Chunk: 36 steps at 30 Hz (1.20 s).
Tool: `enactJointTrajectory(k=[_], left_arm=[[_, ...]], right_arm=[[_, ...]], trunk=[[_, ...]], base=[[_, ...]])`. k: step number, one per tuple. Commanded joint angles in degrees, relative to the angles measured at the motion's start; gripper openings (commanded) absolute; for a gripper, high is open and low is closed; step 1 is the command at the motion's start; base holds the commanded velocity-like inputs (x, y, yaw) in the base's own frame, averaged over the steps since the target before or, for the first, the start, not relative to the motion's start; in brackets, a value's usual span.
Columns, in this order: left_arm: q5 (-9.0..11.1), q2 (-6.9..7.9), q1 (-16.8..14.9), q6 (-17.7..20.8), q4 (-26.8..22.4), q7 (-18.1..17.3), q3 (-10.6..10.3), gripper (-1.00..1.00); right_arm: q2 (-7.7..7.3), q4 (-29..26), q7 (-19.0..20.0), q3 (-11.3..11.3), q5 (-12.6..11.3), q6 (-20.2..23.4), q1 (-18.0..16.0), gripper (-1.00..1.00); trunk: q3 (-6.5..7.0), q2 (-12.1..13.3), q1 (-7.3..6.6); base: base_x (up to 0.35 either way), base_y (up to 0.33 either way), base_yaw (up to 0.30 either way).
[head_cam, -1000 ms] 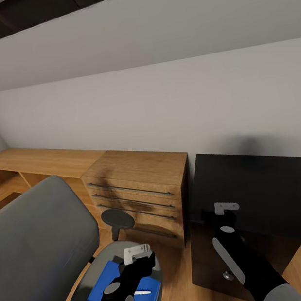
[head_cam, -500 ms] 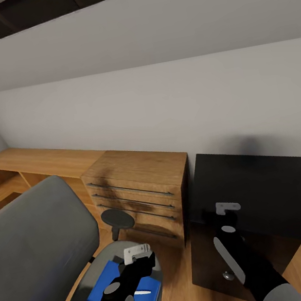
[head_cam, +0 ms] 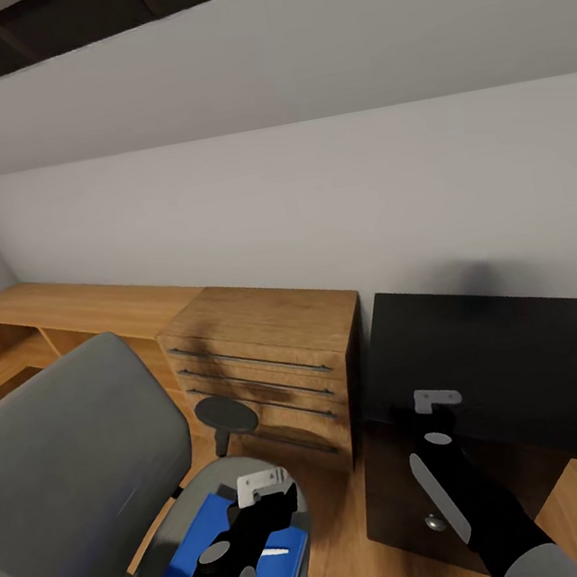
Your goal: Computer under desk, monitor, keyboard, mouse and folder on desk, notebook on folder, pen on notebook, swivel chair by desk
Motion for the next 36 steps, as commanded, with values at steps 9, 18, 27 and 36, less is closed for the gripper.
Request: enactJointTrajectory(k=[9,18,27,36], left_arm=[[0.6,0.01,0.0,0.2,-0.1,0.5,-0.1,1.0],[0.7,0.01,0.0,0.2,-0.1,0.5,-0.1,1.0],[0.7,0.01,0.0,0.2,-0.1,0.5,-0.1,1.0],[0.7,0.01,0.0,0.2,-0.1,0.5,-0.1,1.0]], right_arm=[[0.02,-0.1,-0.4,0.1,-0.5,0.4,0.0,1.0],[0.1,-0.1,-0.4,0.1,-0.5,0.5,-0.1,1.0],[0.11,-0.1,-0.4,0.1,-0.5,0.5,-0.1,1.0],[0.12,0.5,-0.4,0.1,-0.5,0.4,-0.1,1.0]], trunk=[[-0.06,0.0,0.0],[-0.06,0.0,0.0],[-0.06,0.0,0.0],[-0.06,0.0,0.0]], base=[[-0.001,0.0,0.0],[0.0,0.0,0.0],[0.0,0.0,0.0],[0.0,0.0,0.0]])
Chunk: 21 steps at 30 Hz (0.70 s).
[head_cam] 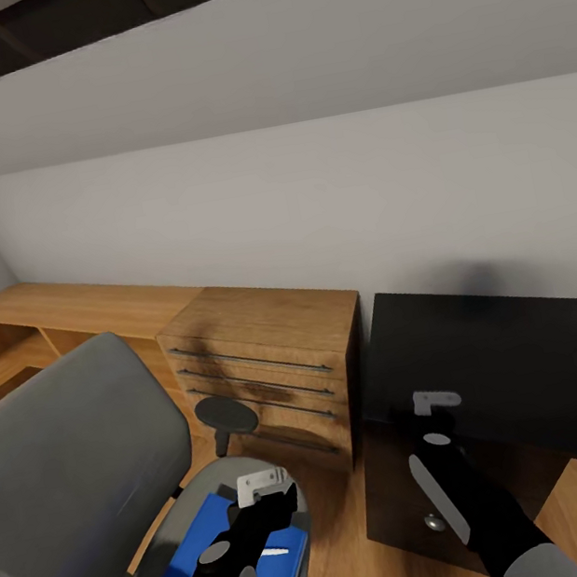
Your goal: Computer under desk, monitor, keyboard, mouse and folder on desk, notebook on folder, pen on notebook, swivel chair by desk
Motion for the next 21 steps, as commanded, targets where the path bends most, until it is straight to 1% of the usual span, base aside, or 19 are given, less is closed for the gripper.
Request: enactJointTrajectory(k=[1,8,21], left_arm=[[0.6,0.01,0.0,0.2,-0.1,0.5,-0.1,1.0],[0.6,0.01,-0.1,0.2,-0.1,0.5,-0.1,1.0],[0.6,0.01,0.0,0.2,-0.1,0.5,-0.1,1.0]], right_arm=[[-0.03,0.6,-0.4,0.1,-0.4,0.2,-0.2,1.0],[-0.03,3.5,-0.4,0.1,-0.5,-0.1,-2.1,1.0],[-0.03,4.2,-0.3,0.1,-0.5,-0.3,-2.6,1.0]], trunk=[[-0.06,0.0,0.0],[-0.06,0.0,0.0],[-0.06,0.0,0.0]], base=[[0.0,0.0,0.0],[0.0,0.0,0.0],[0.0,0.0,0.0]])
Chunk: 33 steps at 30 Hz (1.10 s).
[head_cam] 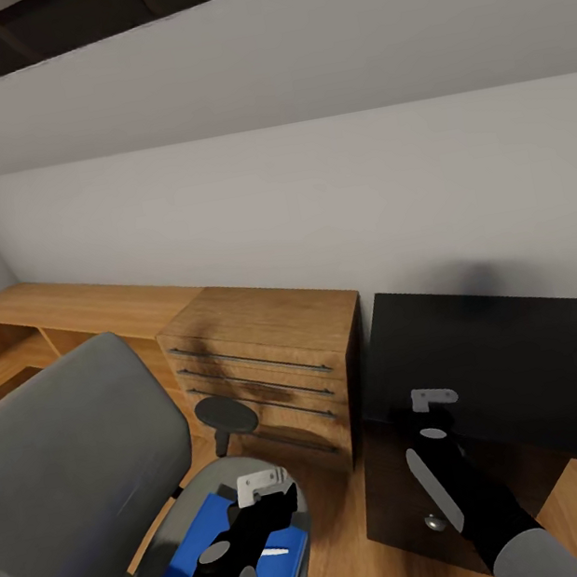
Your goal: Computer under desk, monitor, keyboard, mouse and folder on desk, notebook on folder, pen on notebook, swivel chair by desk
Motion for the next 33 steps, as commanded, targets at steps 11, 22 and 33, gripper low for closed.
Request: enactJointTrajectory(k=[11,22,33], left_arm=[[0.6,0.01,0.0,0.2,-0.1,0.5,-0.1,1.0],[0.6,0.01,0.0,0.2,-0.1,0.5,-0.1,1.0],[0.6,0.01,0.0,0.2,-0.1,0.5,-0.1,1.0]], right_arm=[[-0.03,-0.1,-0.5,0.2,-0.5,0.3,0.0,1.0],[-0.03,-0.1,-0.5,0.2,-0.6,0.5,0.0,-1.0],[-0.03,-0.2,-0.5,0.2,-0.6,0.3,0.0,-1.0]], trunk=[[-0.06,0.0,0.0],[-0.06,0.0,0.0],[-0.06,0.0,0.0]], base=[[0.0,0.0,0.0],[0.0,0.0,0.0],[0.0,0.0,0.0]])
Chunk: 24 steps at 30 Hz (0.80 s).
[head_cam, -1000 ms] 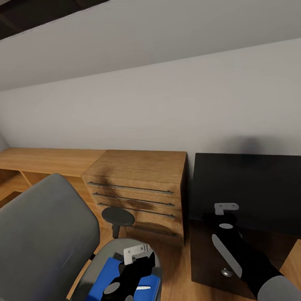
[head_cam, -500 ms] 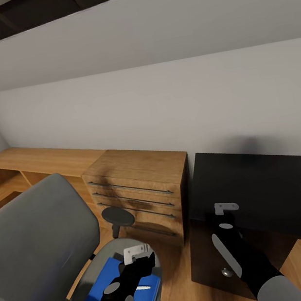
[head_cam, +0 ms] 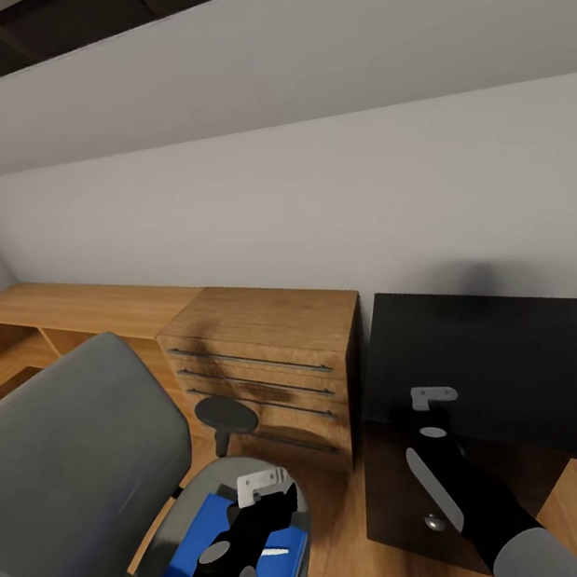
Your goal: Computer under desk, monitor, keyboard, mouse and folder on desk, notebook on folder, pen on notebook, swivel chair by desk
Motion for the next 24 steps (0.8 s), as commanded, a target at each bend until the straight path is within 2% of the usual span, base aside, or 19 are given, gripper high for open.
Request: enactJointTrajectory(k=[1,24], left_arm=[[0.6,0.01,-0.1,0.2,-0.1,0.5,-0.1,1.0],[0.6,0.01,0.0,0.2,-0.3,0.4,-0.1,1.0]], right_arm=[[-0.01,0.2,-0.3,0.2,-2.1,-0.2,0.0,-1.0],[0.03,-0.1,-0.3,0.3,-2.1,-0.5,0.0,-1.0]], trunk=[[-0.07,0.0,0.0],[-0.07,0.0,0.0]], base=[[0.0,0.0,0.0],[0.0,0.0,0.0]])
